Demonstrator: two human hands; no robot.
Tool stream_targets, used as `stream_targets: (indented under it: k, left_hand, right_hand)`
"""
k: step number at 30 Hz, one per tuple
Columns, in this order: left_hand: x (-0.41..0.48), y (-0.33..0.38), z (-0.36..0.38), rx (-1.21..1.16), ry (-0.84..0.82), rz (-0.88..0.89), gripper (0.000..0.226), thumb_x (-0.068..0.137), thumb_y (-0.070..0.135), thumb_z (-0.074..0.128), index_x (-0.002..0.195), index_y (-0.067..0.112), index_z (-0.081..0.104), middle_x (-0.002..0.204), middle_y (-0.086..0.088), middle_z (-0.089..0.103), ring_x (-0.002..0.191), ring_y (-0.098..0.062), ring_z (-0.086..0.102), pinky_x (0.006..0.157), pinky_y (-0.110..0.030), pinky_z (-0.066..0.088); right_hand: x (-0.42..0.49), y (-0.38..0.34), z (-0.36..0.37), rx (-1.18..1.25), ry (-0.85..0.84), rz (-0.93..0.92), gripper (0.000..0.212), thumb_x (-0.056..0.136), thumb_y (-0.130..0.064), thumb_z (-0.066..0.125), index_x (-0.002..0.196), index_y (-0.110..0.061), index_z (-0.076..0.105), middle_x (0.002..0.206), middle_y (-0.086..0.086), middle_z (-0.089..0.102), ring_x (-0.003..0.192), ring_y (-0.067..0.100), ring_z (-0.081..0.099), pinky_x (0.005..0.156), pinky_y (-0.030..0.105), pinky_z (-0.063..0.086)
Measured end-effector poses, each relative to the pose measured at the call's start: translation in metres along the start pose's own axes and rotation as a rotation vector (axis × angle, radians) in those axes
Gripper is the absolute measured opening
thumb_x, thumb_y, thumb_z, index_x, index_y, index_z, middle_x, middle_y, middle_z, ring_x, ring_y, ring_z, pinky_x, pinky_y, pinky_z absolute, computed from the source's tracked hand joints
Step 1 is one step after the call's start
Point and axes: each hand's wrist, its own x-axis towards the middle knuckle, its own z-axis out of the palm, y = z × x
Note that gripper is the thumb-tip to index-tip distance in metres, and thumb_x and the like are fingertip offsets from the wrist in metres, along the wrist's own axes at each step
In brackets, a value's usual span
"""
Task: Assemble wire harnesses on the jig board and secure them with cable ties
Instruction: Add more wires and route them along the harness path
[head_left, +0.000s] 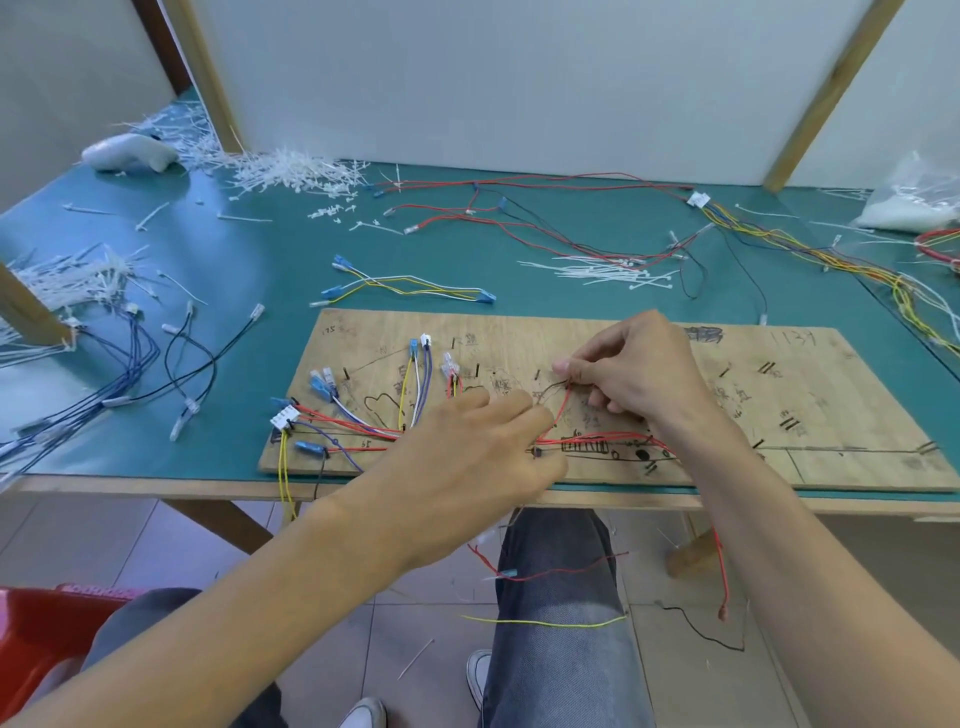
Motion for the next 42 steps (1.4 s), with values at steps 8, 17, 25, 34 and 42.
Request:
stream_targets:
  k: [8,17,25,34,42]
  left_hand:
    - [0.000,0.037,-0.010,-0.052,-0.179,-0.284,0.023,0.092,0.035,0.072,0.101,0.021,0.056,0.091,-0.002,0.064,0.087,-0.024,0.062,0.062,-0.035,0.042]
    - [0.003,0.076,-0.017,-0.036,-0.177,-0.499,0.048,0.028,-0.002,0.074,0.069,0.022,0.064,0.061,0.003,0.059,0.055,-0.016,0.061,0.043,-0.026,0.027]
    - [-0.010,0.074,-0.015,-0.220,0.041,-0.628,0.054,0.048,-0.004,0.088,0.089,0.017,0.060,0.088,-0.002,0.056,0.055,-0.021,0.056,0.038,-0.029,0.033]
    - [-0.023,0.071,-0.016,-0.614,0.036,-0.659,0.008,0.100,0.024,0.059,0.097,0.031,0.060,0.091,0.013,0.054,0.082,-0.017,0.058,0.076,-0.042,0.049]
    - [-0.053,0.051,-0.010,-1.036,-0.028,-0.789,0.027,0.084,0.011,0.079,0.097,0.035,0.076,0.090,0.021,0.068,0.086,-0.001,0.066,0.070,-0.019,0.057]
  right_hand:
    - [-0.001,0.006,0.003,-0.007,0.037,-0.108,0.015,0.082,-0.040,0.090,0.075,-0.028,0.084,0.045,-0.017,0.062,0.040,-0.003,0.055,0.056,0.030,0.052]
    - [-0.003,0.006,-0.001,0.031,-0.007,-0.109,0.018,0.086,-0.037,0.088,0.070,-0.030,0.081,0.045,-0.012,0.062,0.038,0.006,0.047,0.043,0.022,0.045]
    - [-0.002,0.006,0.000,0.107,-0.016,-0.063,0.020,0.090,-0.035,0.084,0.075,-0.022,0.081,0.043,-0.005,0.059,0.034,0.008,0.043,0.037,0.021,0.040]
    - [-0.001,0.008,0.001,0.036,-0.016,-0.096,0.018,0.085,-0.035,0.088,0.072,-0.026,0.081,0.045,-0.007,0.062,0.033,0.010,0.045,0.037,0.019,0.041]
    - [-0.005,0.011,0.003,0.004,0.012,-0.212,0.004,0.087,-0.025,0.088,0.087,-0.027,0.085,0.067,-0.010,0.072,0.048,-0.004,0.054,0.059,0.027,0.049]
